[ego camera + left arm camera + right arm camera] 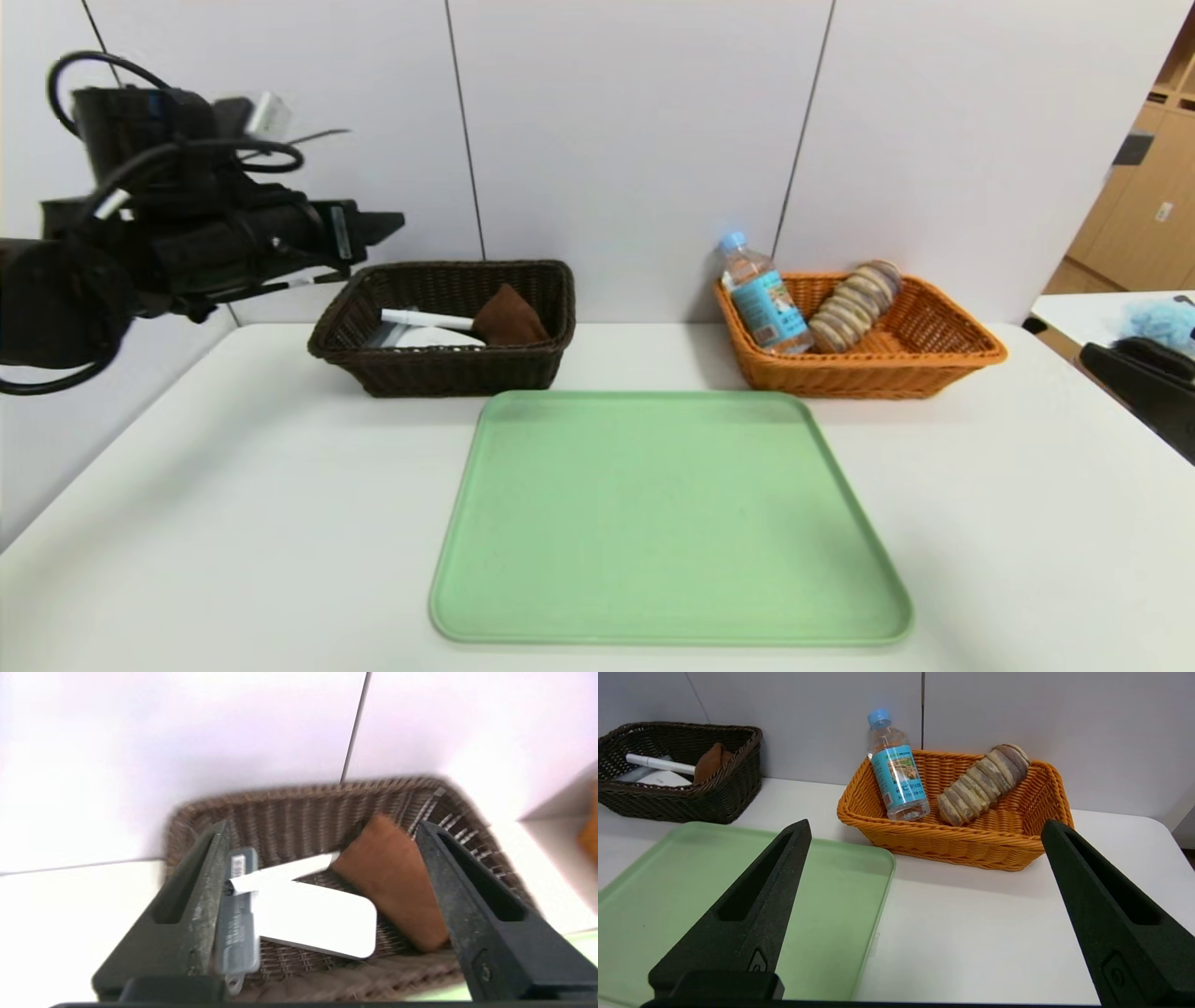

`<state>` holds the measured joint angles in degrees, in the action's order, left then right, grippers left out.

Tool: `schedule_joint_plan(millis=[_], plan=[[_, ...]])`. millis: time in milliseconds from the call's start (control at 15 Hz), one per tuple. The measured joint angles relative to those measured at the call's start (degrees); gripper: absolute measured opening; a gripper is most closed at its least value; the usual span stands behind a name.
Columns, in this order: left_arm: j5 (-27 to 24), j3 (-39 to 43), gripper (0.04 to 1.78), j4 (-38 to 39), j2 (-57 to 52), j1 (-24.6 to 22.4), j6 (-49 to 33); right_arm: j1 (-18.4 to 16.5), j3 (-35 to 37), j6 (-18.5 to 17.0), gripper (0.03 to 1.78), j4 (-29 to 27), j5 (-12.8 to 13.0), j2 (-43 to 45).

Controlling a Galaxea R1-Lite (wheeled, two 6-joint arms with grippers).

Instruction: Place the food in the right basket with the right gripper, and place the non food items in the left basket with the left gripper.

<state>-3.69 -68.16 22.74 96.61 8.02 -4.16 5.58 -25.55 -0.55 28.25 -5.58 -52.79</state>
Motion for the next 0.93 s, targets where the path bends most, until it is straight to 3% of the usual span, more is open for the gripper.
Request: schedule_joint_plan(millis=[200, 733, 933], plan=[[0.3, 6.1, 1.51, -2.0, -12.2, -1.2, -0.3, -0.7, 1.5, -0.4, 1.70, -0.2, 0.2, 2.2], [0.9, 34.3, 1.63, -2.6, -44.0, -5.2, 2.2, -3.8, 7.3, -0.8, 1.70, -0.8, -0.3, 11.6], [0.6, 44.7, 1.66, 0.0, -51.7, -7.8, 1.1, -5.0, 10.4, -2.6, 1.70, -1.0, -0.6, 14.8]])
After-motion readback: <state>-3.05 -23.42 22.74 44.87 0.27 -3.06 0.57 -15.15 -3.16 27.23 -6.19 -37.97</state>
